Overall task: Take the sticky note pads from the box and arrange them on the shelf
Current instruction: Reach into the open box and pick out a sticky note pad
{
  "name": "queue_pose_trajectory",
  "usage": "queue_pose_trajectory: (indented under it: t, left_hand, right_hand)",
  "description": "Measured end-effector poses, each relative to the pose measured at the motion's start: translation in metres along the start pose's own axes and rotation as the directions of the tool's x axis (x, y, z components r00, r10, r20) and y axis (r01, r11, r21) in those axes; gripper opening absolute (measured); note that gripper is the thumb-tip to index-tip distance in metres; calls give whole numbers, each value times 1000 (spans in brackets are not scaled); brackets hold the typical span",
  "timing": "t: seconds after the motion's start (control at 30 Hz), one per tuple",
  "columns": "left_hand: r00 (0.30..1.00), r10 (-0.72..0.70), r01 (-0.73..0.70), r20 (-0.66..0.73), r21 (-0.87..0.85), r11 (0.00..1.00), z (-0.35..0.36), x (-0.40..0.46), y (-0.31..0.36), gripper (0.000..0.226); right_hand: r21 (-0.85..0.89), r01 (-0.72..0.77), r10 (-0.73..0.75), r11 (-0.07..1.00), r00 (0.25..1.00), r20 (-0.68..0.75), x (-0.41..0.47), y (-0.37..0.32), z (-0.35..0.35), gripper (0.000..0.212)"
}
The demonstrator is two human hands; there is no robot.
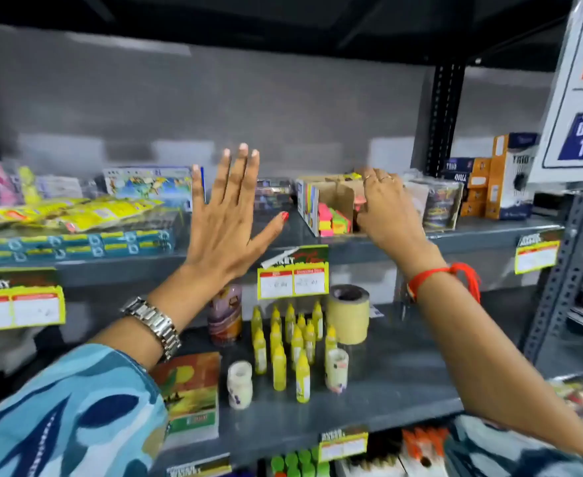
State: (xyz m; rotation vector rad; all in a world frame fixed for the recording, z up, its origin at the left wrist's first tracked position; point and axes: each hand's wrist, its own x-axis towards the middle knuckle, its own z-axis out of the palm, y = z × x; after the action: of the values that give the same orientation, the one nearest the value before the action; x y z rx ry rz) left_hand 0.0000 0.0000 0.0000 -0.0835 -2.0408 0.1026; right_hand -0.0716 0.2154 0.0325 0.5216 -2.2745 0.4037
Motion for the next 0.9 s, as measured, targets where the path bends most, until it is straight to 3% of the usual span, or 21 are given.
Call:
queue_pose_trajectory:
  t: [0.07,0.23,0.4,0.57,0.63,0.77,0.9]
  left_hand:
    - [999,41,-41,-5,59,997,-3,-3,-3,85]
    - [1000,-15,12,23,104,994,-4,-20,-18,85]
    - [997,-46,35,59,179,983,-14,-33,-37,84]
    - [994,-101,91,35,226,970,-26,-51,-60,81]
    - [991,-131,121,29,235,964,-27,-54,-66,80]
    - [979,-204,196,13,227,954,-23,-58,-79,77]
    - [975,-220,207,28,238,949,-18,-64,-83,75]
  right_hand:
    - [-48,13,-9,999,997,71,1,3,0,41]
    - [-152,-5,29,988,987,157,-7,6,1,30]
    - [-172,-39,46,984,998,38,-9,8,-4,35]
    - [-43,-175,163,984,964,-210,-5,-1,-13,26]
    - [19,-128,128,992,939,-318,-2,-19,-18,29]
    - [129,165,-96,978,903,-419,9,-76,-18,37]
    - [100,201,-182,974,968,-174,18,-124,3,26]
